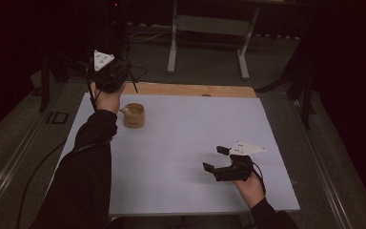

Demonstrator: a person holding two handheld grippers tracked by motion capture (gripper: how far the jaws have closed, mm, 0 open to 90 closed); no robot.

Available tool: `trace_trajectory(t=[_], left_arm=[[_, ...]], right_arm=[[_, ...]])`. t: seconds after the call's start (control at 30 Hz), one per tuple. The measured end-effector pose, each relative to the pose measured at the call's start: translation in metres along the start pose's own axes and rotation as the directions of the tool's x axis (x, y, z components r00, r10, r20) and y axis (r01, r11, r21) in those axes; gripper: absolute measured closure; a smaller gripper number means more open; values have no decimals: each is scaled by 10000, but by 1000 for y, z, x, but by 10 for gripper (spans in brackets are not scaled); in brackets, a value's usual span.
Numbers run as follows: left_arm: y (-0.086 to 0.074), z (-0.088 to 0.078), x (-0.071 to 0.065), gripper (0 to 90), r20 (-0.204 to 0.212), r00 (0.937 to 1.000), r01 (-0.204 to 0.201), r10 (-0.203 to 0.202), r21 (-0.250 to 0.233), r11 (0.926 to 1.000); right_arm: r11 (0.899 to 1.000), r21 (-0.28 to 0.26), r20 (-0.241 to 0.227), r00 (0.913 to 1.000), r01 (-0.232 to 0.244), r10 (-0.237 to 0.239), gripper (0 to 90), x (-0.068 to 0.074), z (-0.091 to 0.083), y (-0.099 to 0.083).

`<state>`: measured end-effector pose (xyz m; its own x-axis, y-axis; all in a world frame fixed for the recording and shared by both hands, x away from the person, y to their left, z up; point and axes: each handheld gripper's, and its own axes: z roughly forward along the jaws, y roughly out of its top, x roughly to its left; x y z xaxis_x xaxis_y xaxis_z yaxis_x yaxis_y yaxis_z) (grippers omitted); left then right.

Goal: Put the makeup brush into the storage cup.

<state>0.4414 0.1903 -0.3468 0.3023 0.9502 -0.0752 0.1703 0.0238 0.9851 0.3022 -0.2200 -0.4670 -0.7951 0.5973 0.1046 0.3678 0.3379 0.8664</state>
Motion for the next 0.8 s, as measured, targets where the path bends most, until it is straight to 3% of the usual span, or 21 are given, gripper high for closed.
trace_trajectory(t=[0.07,0.27,0.53,0.8], left_arm=[[-7,5,1,857,-183,9998,-102,109,394,9992],[-19,9,5,857,-30,9999,160,-159,429,9990],[-36,17,3,857,-188,9998,-41,56,809,9967],[-54,19,4,856,-260,9996,171,-141,1215,9924]], right_arm=[[10000,-9,-16,10000,-36,36,141,0,0,0],[10000,53,-91,10000,-29,29,141,0,0,0],[10000,7,-126,9999,-21,21,141,1,0,0],[10000,-12,-139,9999,-53,52,141,0,-1,0]])
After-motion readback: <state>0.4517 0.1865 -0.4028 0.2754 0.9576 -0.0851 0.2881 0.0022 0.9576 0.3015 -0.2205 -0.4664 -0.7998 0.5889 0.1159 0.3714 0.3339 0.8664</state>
